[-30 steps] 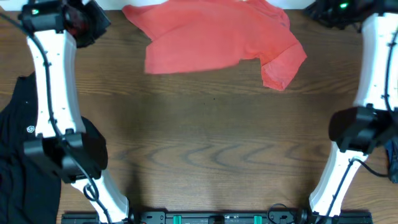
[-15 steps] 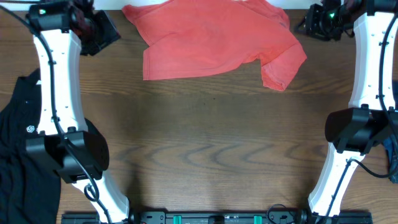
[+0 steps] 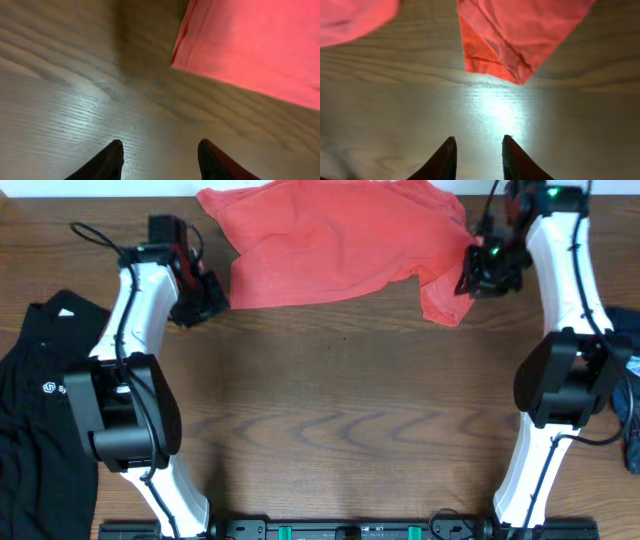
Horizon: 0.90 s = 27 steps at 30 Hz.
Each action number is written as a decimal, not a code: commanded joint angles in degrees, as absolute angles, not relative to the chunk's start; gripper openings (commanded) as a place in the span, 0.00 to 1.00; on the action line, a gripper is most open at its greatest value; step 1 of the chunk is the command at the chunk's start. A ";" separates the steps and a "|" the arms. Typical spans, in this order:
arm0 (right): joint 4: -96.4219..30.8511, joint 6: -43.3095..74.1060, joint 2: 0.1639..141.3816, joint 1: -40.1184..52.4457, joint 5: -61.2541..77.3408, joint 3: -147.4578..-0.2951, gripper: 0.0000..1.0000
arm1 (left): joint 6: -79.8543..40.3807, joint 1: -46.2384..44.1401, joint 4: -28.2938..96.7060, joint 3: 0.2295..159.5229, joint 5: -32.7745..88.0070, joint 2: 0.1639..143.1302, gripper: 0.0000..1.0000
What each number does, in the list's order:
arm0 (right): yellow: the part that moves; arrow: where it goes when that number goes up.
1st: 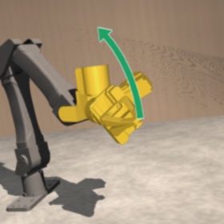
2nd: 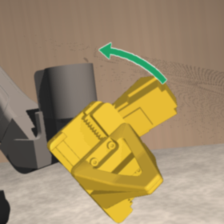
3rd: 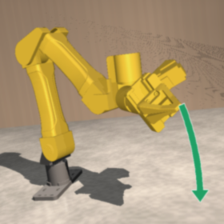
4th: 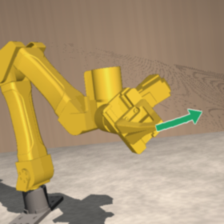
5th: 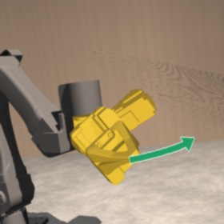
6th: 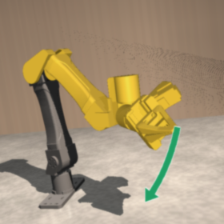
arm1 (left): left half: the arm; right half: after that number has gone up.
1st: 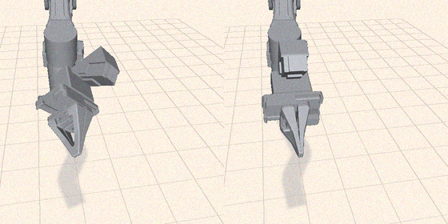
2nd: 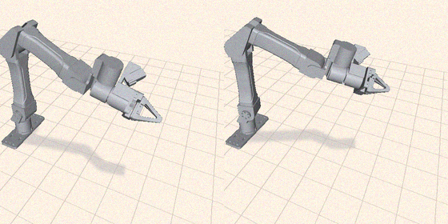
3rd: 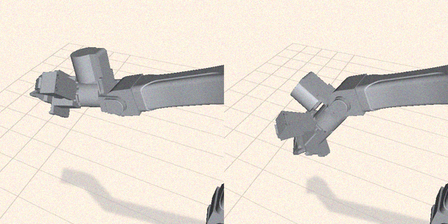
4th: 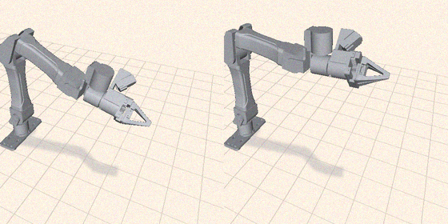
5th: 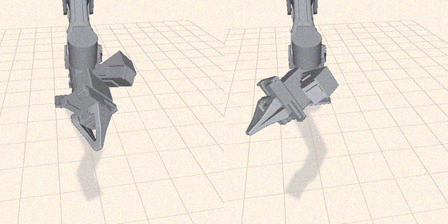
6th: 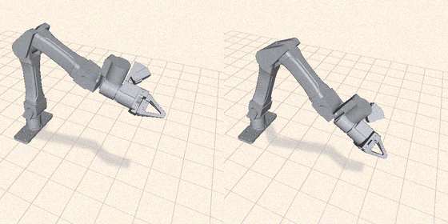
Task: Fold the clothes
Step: 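Lay the T-shirt flat on the table and reach both grippers to its bottom corners, then grasp the T-shirt's near corners with both grippers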
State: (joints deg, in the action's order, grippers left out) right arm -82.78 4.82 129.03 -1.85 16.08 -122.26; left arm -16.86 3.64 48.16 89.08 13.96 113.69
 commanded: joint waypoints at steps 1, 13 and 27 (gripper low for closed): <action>-79.66 7.46 128.29 -0.73 16.12 -116.27 0.31 | -17.43 3.01 46.78 86.83 15.66 113.21 0.53; -61.08 16.36 128.29 -2.02 17.58 -97.30 0.39 | -17.39 2.85 45.71 86.50 15.66 113.21 0.59; -53.17 19.07 128.27 -7.09 18.22 -97.38 0.45 | -17.43 2.74 45.32 86.50 16.10 113.21 0.59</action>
State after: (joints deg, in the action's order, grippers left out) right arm -53.60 17.82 129.03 -6.74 18.46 -97.43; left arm -16.95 2.83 45.34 86.52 15.31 113.69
